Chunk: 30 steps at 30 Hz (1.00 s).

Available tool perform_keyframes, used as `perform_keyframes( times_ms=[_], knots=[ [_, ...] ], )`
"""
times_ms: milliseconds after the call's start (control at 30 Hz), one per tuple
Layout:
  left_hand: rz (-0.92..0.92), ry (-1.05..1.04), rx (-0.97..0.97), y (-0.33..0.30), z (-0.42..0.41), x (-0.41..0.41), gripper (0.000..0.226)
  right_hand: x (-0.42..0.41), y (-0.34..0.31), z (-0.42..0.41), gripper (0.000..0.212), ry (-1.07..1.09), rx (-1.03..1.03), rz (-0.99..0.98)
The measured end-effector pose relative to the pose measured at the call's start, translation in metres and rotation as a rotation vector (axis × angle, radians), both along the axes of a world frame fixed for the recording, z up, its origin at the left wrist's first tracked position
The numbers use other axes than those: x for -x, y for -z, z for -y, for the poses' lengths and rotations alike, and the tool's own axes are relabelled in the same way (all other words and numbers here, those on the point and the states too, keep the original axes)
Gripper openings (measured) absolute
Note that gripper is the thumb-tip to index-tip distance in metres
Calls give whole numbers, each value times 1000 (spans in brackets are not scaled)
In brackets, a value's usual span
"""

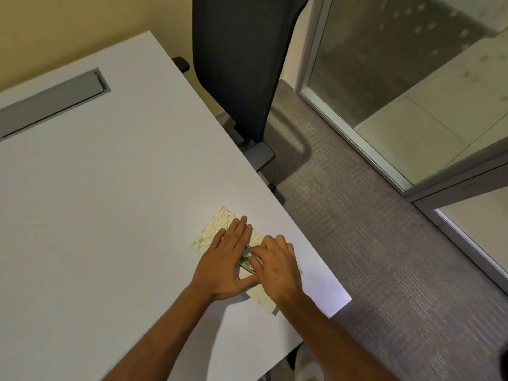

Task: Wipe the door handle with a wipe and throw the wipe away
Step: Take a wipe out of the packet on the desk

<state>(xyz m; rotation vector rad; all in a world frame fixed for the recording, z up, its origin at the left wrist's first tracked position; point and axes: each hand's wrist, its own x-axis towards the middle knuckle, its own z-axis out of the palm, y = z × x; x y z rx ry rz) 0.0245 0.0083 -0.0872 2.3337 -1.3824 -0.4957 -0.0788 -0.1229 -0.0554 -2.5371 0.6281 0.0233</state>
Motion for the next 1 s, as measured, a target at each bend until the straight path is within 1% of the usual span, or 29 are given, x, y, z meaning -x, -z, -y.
perform_keyframes(
  times_ms=[100, 200, 233, 300, 367, 400, 433, 533, 567, 633, 733, 800, 867, 933, 1000],
  knots=[
    [14, 1, 2, -1, -1, 1, 101, -11, 2, -9, 13, -77, 87, -5],
    [5, -2, 8, 2, -2, 1, 100, -12, 0, -9, 20, -52, 16, -37],
    [10, 1, 4, 3, -2, 1, 100, -11, -2, -8, 21, -12, -45, -25],
    [12, 4, -14, 6, -2, 0, 101, -7, -10, -3, 19, 93, -237, 10],
    [15, 7, -31, 8, -2, -2, 104, 0, -19, 3, 17, 171, -429, -11],
    [12, 11, -38, 9, -3, -3, 106, 3, -23, 5, 17, 192, -493, -11],
    [0, 11, -40, 10, -4, -3, 107, 6, -26, 8, 17, 218, -547, 12],
    [-81, -27, 8, 4, -3, -3, 106, 14, -37, 19, 14, 334, -710, 185],
    [-112, -35, 32, -2, 0, -3, 103, 15, -40, 23, 10, 374, -750, 236],
    [-118, -37, 91, -21, 11, -2, 96, 19, -47, 34, 6, 478, -839, 308],
    [-114, -28, 175, -60, 36, 1, 85, 21, -63, 55, 17, 715, -1013, 330],
    [-122, -20, 225, -89, 60, 6, 82, 27, -80, 75, 14, 852, -1193, 343],
    [-110, -3, 271, -118, 89, 13, 81, 38, -98, 99, 13, 877, -1374, 408],
    [-117, 21, 317, -144, 117, 19, 80, 50, -122, 121, 17, 826, -1475, 488],
    [-81, 98, 357, -176, 155, 25, 80, 68, -155, 150, 22, 781, -1554, 580]
  ],
)
